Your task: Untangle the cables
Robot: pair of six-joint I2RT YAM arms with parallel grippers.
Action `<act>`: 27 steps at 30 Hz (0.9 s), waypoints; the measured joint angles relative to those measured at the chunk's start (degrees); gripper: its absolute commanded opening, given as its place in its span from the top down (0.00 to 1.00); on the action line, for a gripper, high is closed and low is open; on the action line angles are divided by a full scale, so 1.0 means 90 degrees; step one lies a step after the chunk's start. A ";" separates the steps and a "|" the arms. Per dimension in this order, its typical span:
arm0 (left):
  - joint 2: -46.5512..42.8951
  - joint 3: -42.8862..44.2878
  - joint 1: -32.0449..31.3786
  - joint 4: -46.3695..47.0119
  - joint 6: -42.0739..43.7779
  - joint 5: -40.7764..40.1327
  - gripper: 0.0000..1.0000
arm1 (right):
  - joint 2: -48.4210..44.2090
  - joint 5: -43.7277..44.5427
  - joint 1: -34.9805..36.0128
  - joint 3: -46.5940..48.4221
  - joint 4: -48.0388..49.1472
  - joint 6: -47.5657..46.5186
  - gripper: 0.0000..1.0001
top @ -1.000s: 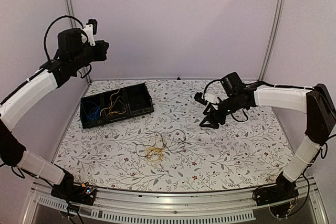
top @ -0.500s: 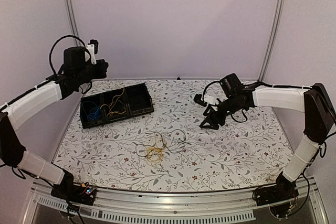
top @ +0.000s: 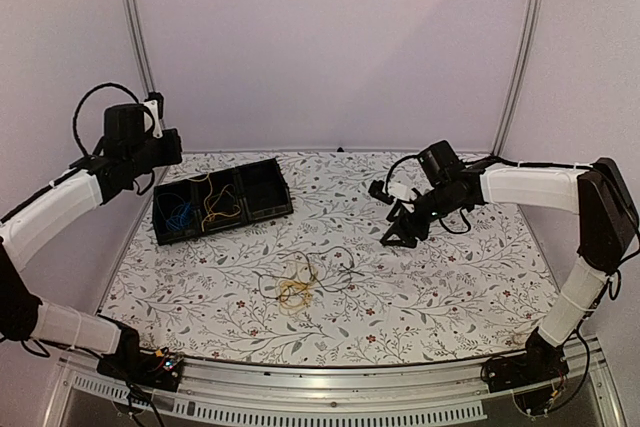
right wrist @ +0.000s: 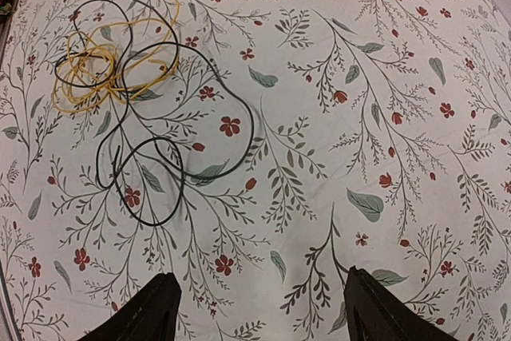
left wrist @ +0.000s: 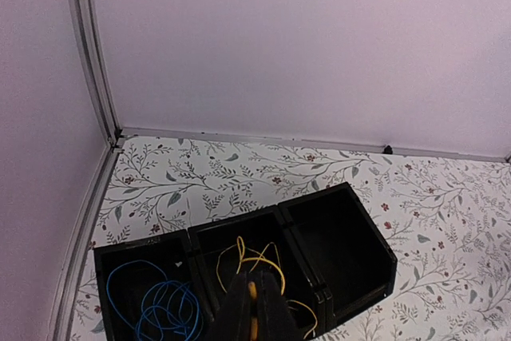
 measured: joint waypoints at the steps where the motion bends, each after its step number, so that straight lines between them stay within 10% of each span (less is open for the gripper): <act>1: 0.0032 0.0000 0.0034 -0.0029 -0.0002 0.0012 1.00 | 0.0002 -0.0002 0.0000 0.0000 0.0000 -0.0005 0.25; 27: 0.3806 0.1341 -0.0267 0.0041 -0.0124 0.0389 1.00 | 0.0185 0.0027 0.0000 0.0000 -0.0199 -0.0124 0.24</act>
